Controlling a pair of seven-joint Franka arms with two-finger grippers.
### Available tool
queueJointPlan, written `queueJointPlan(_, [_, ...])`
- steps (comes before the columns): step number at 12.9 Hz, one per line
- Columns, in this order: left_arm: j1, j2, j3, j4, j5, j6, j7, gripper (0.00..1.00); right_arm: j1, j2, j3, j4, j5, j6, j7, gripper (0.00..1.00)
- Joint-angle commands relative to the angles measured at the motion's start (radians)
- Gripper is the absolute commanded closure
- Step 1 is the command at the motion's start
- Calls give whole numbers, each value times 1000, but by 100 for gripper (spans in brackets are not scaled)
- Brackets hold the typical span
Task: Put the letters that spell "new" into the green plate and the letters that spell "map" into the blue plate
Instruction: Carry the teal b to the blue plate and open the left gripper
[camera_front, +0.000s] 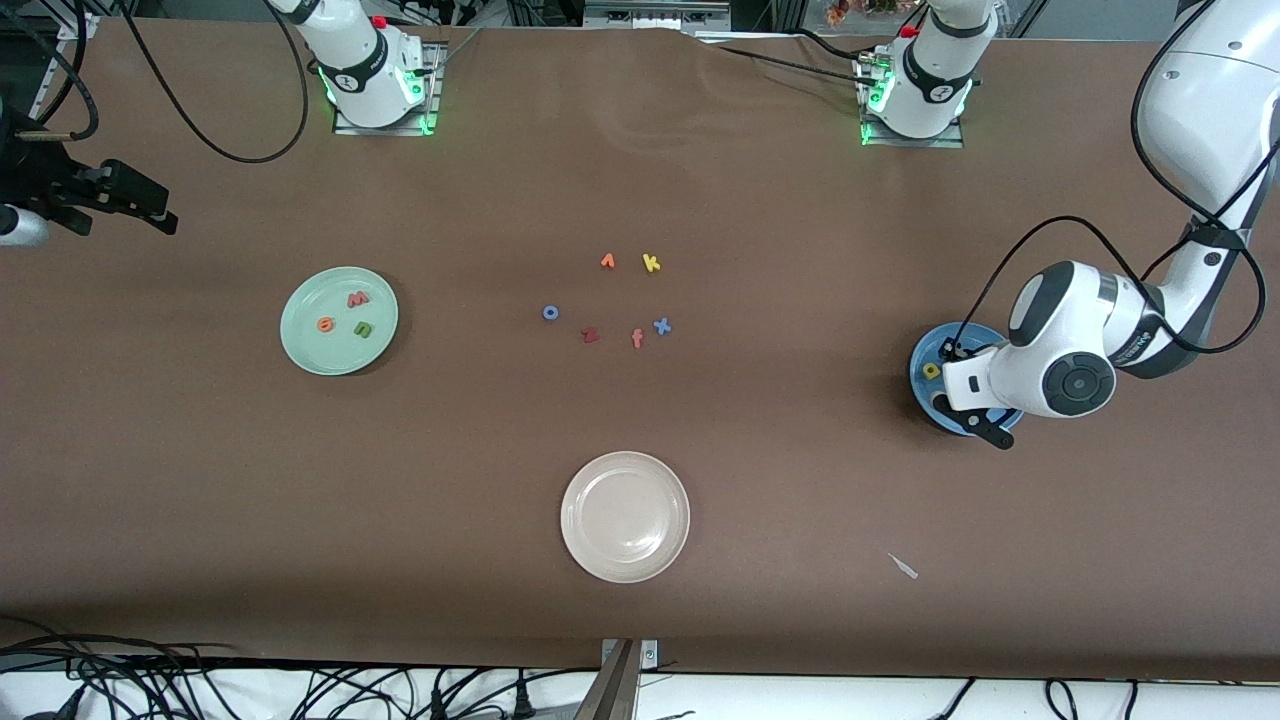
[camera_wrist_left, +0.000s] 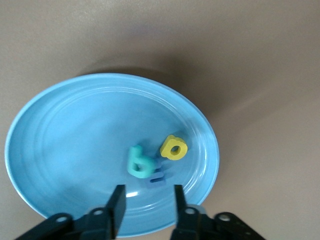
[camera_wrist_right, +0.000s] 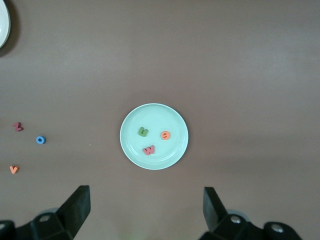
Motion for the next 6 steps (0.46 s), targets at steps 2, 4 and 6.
queueJointPlan(2, [-14, -12, -11, 100, 3, -117, 16, 0, -6, -4, 3, -2, -1, -3, 4, 0])
queueJointPlan(4, [-14, -13, -14, 167, 1, -209, 18, 0, -6, -4, 3, -2, -1, -3, 4, 0])
queueJointPlan(6, [-11, -19, -14, 197, 1, -265, 16, 0, -6, -4, 3, -2, -1, -3, 4, 0])
